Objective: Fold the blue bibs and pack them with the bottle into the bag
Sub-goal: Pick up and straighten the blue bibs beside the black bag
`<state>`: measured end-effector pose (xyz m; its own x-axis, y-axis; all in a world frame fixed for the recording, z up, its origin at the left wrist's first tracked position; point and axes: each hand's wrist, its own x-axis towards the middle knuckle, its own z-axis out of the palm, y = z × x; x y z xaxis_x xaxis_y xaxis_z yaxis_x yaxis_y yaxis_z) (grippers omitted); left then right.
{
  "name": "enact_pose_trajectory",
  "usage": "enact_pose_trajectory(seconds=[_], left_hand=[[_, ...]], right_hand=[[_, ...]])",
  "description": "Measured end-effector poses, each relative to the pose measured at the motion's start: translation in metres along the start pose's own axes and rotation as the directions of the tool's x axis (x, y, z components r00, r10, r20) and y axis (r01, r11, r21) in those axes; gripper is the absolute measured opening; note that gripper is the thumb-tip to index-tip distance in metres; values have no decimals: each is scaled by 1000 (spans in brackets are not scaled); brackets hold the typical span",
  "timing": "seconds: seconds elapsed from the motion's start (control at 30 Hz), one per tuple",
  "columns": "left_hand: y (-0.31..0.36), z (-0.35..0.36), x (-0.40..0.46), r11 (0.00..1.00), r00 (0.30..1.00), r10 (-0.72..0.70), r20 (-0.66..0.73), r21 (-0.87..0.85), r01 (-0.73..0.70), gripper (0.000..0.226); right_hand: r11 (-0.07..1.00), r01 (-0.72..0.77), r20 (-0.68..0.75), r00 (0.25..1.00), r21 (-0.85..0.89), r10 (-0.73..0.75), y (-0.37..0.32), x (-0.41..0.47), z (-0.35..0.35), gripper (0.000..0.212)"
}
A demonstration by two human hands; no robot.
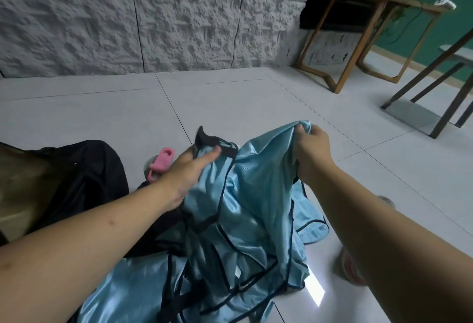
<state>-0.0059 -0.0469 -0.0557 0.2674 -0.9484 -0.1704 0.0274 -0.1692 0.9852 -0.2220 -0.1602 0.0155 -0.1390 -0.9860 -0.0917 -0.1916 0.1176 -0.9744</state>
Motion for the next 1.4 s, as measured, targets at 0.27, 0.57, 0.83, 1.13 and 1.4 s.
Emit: enact_pose_trajectory(seconds=[0.27, 0.57, 0.83, 1.13, 1.4], left_hand=[[26, -8, -5, 838, 985, 125, -115, 545, -42, 63], [35, -61, 9, 863, 922, 226, -315, 504, -39, 55], [-5, -41, 3, 650, 933, 314, -177, 756, -75, 45], [-79, 31, -64, 275, 862, 79, 500, 821, -501, 23], [-144, 41, -95, -178, 621, -176, 764, 595, -783, 60]], right_hand=[[959, 247, 83, 962, 137, -259, -87, -11, 2, 9], [984, 175, 118, 978, -31, -171, -52, 5, -15, 23], [915, 117, 374, 926, -387, 40, 12, -2, -3, 60], [225, 418, 460, 635, -880, 620, 104, -23, -41, 70], [180, 505, 534, 760, -844, 371, 165, -58, -53, 44]])
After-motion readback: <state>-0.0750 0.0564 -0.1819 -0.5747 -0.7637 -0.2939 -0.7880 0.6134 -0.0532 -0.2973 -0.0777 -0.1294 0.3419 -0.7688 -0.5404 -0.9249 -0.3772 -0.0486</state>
